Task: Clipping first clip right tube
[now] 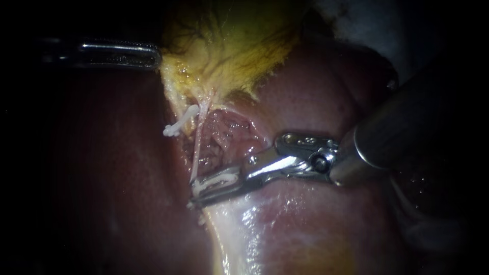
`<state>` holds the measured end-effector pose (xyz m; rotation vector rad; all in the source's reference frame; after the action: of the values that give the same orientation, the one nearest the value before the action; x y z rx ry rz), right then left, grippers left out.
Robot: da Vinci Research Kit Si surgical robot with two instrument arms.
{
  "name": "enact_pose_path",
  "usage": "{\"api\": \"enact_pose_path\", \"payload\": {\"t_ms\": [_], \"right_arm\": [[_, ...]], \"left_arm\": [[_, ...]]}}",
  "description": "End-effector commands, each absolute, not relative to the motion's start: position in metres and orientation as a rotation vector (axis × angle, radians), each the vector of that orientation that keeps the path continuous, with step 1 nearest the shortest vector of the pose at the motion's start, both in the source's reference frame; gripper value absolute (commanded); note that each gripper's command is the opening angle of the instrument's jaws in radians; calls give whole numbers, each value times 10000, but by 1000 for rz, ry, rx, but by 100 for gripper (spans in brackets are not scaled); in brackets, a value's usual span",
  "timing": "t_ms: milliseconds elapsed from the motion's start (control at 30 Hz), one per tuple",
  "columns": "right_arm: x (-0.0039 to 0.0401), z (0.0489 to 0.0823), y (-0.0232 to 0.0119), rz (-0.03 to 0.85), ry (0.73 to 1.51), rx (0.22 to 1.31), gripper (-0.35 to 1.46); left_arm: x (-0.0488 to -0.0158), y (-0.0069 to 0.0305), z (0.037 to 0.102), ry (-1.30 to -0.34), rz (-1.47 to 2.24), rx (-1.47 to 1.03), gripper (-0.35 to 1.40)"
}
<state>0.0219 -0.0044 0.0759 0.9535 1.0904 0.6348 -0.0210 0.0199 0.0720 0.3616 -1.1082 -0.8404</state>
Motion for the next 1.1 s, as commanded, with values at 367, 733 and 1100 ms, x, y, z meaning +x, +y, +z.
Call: {"api": "enact_pose_path", "payload": {"t_ms": [367,733,1100], "right_arm": [[218,758,-43,635,1090,953,29],[218,758,-43,604,1122,901,57],[196,748,-38,603,1130,893,59]], "left_arm": [[-210,199,720,-1108,-841,362,-35],[-209,199,720,-1108,-840,362,-35],[-209,199,720,-1108,-840,362,-35]]}}
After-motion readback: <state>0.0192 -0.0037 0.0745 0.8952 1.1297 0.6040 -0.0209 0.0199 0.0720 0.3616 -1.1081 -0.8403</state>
